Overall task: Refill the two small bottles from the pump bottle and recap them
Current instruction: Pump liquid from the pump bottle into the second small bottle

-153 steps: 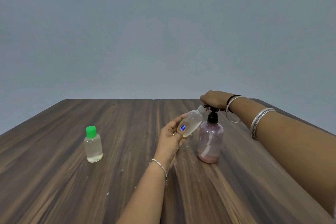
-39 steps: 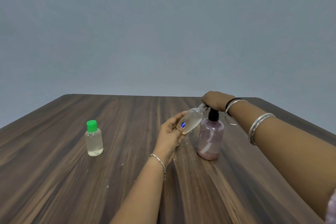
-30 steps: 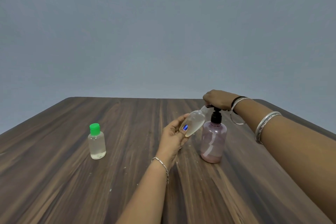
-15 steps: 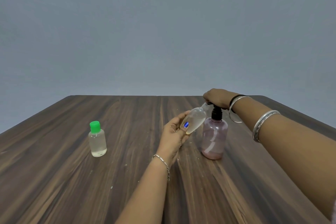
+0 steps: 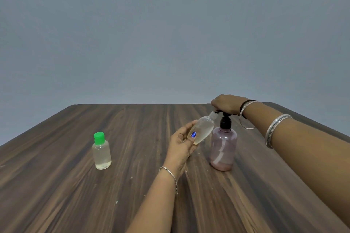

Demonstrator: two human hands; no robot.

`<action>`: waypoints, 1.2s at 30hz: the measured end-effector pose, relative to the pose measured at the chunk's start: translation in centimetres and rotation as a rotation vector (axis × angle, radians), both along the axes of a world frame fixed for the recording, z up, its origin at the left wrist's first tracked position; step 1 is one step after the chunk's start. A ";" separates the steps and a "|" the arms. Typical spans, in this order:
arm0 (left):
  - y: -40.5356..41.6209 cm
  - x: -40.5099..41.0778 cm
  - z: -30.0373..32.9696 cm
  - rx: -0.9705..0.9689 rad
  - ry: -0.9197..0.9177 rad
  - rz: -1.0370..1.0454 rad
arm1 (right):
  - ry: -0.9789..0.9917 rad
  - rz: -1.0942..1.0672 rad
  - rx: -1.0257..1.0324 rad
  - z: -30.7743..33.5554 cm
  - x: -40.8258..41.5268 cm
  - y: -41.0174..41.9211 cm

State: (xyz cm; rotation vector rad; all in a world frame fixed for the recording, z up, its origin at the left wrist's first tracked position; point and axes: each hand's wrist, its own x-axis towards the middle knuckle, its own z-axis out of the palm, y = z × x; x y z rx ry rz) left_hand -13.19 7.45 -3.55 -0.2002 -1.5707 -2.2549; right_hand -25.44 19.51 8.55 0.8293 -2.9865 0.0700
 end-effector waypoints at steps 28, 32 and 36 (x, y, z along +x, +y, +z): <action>-0.3 -0.1 -0.2 0.002 -0.005 -0.002 | -0.009 -0.159 -0.019 -0.6 1.1 -0.5; -0.1 -0.1 -0.2 -0.007 -0.017 0.008 | -0.045 -0.195 -0.028 -0.7 1.4 -0.5; -0.1 0.1 0.0 0.015 -0.008 -0.016 | -0.025 -0.181 -0.017 0.3 1.7 -0.2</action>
